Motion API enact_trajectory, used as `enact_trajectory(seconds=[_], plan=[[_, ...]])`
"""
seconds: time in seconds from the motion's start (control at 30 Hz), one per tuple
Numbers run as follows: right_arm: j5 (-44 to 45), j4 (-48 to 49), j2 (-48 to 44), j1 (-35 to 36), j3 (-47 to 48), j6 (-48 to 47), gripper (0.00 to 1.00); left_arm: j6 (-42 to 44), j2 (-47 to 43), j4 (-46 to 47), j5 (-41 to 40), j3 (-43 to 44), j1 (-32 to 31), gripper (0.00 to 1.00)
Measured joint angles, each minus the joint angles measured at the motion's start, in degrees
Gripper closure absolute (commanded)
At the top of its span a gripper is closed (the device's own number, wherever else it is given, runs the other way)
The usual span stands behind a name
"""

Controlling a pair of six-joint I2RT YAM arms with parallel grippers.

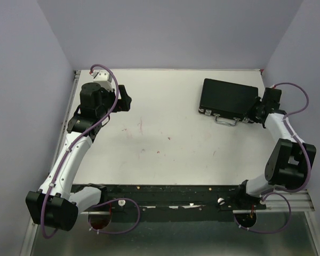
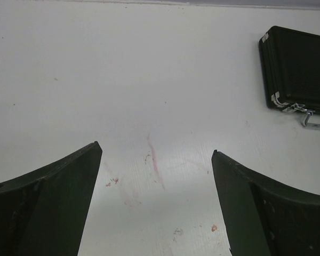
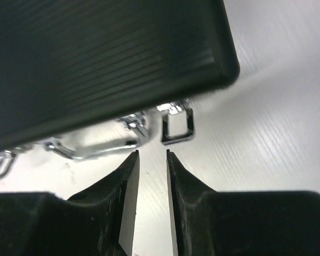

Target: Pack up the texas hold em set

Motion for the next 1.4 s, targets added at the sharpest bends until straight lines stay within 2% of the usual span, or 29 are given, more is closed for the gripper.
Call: enact_trajectory(seconds=[0.23,0.63,1.4], plan=[[0.33,-0.39,1.73,-0.11,5.6,-0.72,0.68,-0.02,0.0,0.02,-0.02,0.0,0.0,0.01],[0.39,-0.76,5.44,-0.2,1.81,-0.63,0.7,-0.02,0.0,0.02,0.0,0.0,0.0,0.01],[0.37,2.86,11.98,-0.85,2.49,-1.44,0.72,0.0,0.0,0.02,-0.02,0.0,0.0,0.01]])
